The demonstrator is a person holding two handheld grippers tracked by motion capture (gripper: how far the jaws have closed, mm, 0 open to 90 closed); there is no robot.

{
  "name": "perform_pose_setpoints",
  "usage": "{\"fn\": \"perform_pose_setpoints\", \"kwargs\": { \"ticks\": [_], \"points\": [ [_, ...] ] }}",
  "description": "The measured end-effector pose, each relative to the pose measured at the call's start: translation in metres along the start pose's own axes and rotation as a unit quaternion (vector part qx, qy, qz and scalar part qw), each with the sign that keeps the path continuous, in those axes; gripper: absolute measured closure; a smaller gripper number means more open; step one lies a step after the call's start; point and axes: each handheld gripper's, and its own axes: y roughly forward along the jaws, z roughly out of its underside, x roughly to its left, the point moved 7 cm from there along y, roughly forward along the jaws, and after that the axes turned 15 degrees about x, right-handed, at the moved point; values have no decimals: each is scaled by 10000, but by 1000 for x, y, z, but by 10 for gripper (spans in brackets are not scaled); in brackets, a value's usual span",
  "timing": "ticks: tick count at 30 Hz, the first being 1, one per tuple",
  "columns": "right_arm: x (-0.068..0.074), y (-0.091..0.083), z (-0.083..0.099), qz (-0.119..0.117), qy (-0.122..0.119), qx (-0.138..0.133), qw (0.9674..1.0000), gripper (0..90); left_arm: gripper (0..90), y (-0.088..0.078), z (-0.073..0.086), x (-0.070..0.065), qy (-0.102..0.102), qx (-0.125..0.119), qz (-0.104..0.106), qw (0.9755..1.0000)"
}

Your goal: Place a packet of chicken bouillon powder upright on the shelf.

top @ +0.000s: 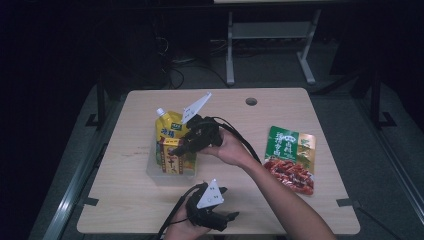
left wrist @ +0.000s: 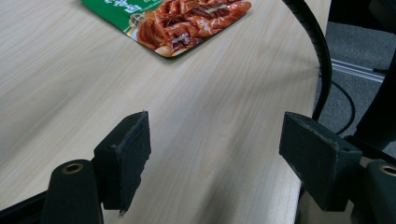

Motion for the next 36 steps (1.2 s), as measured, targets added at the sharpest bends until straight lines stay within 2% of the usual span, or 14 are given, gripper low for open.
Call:
{"fn": "perform_pose_setpoints", "kwargs": {
  "ticks": [2,6,16,20,27,36],
  "points": [
    [-1,4,1,36,-26,77,10000,664,241,1,0,0,79,7,-13,10000],
    [-2,9,3,0,-2,123,9999,664,241,1,-1,-2,-10,-5,25,10000],
    [0,26,8,-41,9,259,9997,664,241,1,-1,-2,15,-25,26,10000],
    [0,33,11,0,15,334,9994,663,241,1,-1,-2,14,-26,26,10000],
    [0,40,15,69,45,310,9995,662,241,3,-1,-4,64,-7,38,10000],
    [2,49,17,171,-19,392,9991,653,241,2,-1,-4,77,-15,37,10000]
  ]
}}
